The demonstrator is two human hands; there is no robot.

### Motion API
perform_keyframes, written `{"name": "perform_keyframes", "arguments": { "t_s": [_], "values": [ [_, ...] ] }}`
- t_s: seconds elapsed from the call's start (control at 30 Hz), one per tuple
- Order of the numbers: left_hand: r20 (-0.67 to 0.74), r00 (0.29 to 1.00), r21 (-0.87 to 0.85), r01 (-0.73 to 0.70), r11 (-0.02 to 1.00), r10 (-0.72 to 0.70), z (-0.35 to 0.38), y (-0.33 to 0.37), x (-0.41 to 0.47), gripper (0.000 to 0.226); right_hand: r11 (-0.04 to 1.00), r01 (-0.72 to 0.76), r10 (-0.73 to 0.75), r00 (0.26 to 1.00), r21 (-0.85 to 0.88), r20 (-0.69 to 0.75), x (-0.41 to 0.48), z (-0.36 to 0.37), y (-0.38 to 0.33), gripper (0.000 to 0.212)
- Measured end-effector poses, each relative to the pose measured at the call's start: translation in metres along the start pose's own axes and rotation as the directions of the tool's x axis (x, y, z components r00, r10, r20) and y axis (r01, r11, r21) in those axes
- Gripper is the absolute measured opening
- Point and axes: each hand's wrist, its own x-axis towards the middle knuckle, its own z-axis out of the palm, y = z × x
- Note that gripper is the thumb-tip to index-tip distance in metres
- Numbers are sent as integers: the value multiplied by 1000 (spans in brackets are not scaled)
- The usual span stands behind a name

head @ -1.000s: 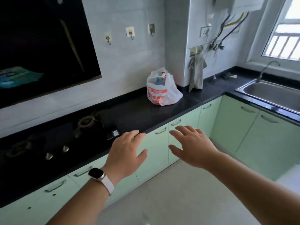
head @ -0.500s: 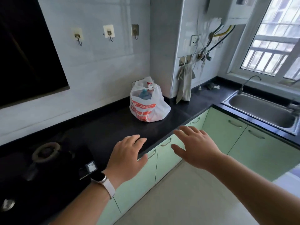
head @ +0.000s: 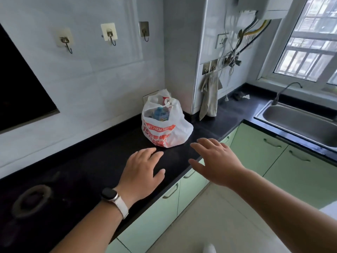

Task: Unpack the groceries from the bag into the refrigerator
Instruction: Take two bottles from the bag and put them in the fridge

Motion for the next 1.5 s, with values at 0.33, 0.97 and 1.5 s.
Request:
{"name": "perform_keyframes", "arguments": {
  "t_s": [0.33,0.97,1.5],
  "values": [
    [-7,996,96,90,991,-90,30,-22,106,52,992,119,-120,993,51,19,130,33,60,59],
    [47,933,168,344,924,-356,84,-42,263,50,890,429,-444,892,155,81,316,58,157,58],
    [71,975,315,180,932,-212,109,-139,340,32,898,428,-440,883,104,163,401,101,146,49]
  ]
}}
